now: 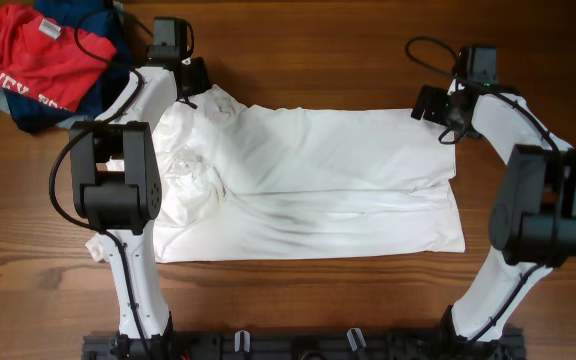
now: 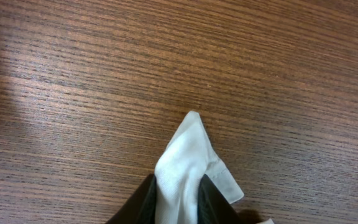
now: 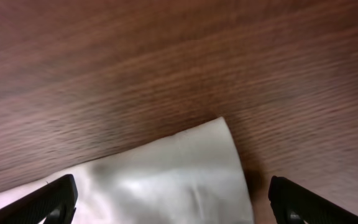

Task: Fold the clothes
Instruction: 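Pull the top corners outward with both grippers to stretch the shirt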

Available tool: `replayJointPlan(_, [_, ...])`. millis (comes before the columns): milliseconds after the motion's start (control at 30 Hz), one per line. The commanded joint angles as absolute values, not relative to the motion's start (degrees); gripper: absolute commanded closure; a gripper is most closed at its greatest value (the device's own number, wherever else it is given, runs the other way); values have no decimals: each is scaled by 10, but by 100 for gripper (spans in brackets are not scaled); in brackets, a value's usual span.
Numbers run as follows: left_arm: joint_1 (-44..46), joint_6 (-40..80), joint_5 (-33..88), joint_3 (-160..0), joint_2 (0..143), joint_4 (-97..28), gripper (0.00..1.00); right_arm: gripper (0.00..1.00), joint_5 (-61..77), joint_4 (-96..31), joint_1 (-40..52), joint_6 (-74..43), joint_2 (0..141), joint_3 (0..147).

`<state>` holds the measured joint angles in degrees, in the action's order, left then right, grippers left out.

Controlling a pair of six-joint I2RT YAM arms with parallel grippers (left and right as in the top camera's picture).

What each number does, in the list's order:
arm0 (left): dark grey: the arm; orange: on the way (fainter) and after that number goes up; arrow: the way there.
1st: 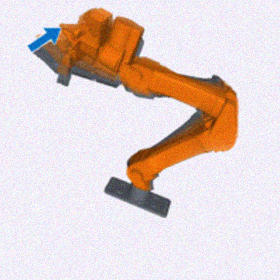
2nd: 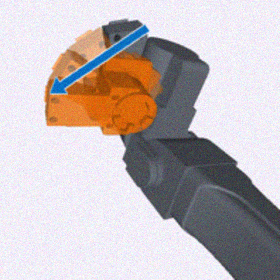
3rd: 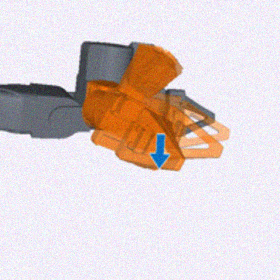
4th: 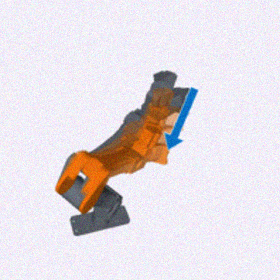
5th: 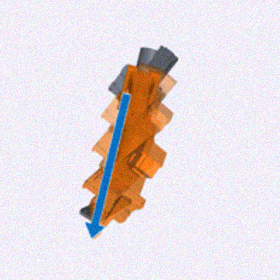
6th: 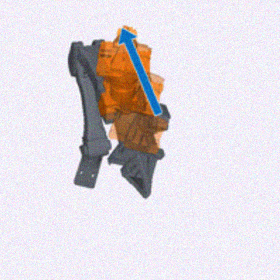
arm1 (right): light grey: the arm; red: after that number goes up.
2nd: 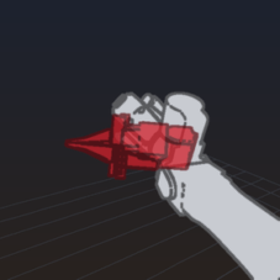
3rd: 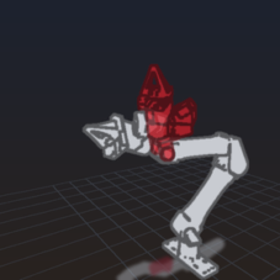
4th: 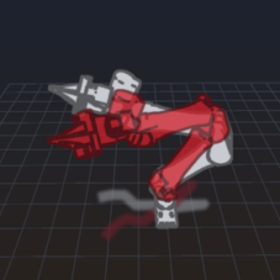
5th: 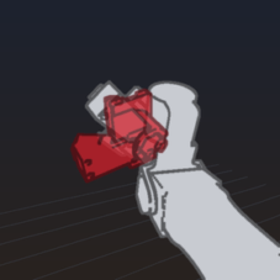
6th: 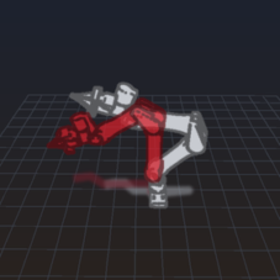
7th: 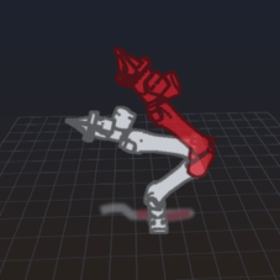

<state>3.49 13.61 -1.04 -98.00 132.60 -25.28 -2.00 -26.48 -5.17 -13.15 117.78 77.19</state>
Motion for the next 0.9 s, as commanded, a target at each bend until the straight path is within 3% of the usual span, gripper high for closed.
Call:
replayJointPlan(0, [37, 139, -9, -984, 1345, -257, 81, 2, -31, -253, -54, -131, 1202, 780])
replayJointPlan(200, [37, 139, -9, -984, 1345, -258, 80, 8, -31, -234, -54, -155, 1207, 780])
replayJointPlan(300, [37, 139, -9, -984, 1345, -259, 79, 30, -35, -240, -55, -171, 1207, 780])
replayJointPlan(500, [37, 139, -9, -984, 1345, -260, 83, 51, -42, -249, -55, -172, 1207, 780])
replayJointPlan(633, [37, 139, -10, -984, 1345, -259, 95, 63, -74, -260, -55, -185, 1207, 780])
replayJointPlan(867, [38, 139, -7, -984, 1338, -268, 96, 86, -110, -267, -55, -200, 1206, 781])
